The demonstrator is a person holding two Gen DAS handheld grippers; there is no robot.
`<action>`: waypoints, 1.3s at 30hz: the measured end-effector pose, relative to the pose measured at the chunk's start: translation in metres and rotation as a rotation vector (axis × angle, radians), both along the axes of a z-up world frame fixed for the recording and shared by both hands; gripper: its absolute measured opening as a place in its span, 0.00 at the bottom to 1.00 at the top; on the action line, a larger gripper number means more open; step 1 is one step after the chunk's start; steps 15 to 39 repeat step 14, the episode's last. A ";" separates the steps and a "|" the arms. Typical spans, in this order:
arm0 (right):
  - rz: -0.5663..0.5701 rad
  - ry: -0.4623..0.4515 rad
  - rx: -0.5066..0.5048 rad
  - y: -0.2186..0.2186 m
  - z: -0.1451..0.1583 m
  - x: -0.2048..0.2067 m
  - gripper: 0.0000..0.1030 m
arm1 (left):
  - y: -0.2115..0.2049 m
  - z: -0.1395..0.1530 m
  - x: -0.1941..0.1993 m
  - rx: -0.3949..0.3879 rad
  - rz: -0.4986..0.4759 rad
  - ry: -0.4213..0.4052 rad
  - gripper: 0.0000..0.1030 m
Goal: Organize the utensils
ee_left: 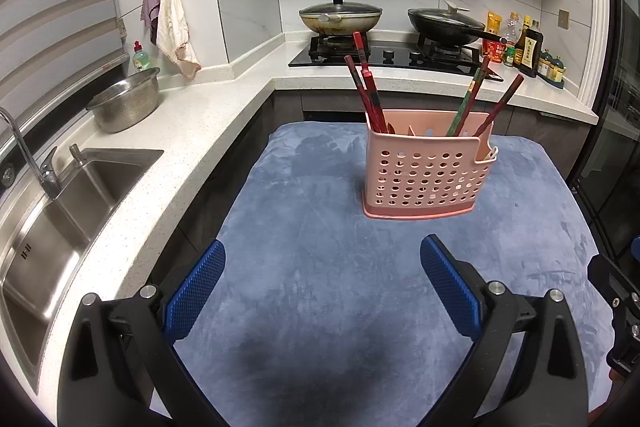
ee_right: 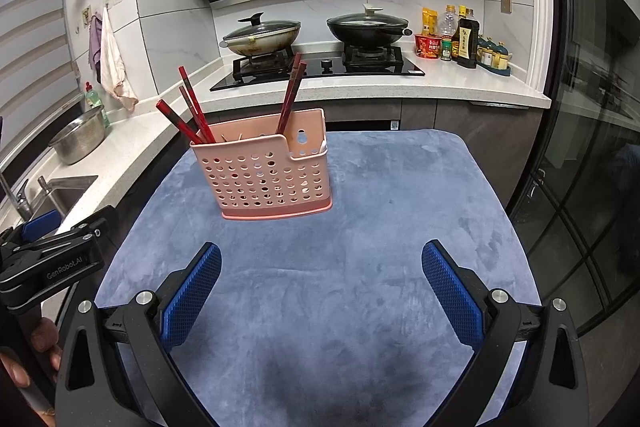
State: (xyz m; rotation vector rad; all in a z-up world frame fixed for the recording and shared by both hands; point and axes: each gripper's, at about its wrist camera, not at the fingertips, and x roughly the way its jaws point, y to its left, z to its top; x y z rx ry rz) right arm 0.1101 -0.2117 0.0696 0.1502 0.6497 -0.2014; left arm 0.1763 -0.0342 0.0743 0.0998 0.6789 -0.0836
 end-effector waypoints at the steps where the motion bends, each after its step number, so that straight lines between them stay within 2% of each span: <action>1: 0.000 0.000 0.000 0.000 0.000 0.000 0.94 | 0.000 0.000 0.000 0.000 -0.001 -0.001 0.91; 39: -0.008 -0.005 -0.003 -0.003 0.002 -0.001 0.94 | 0.002 0.000 0.002 -0.008 -0.005 0.007 0.91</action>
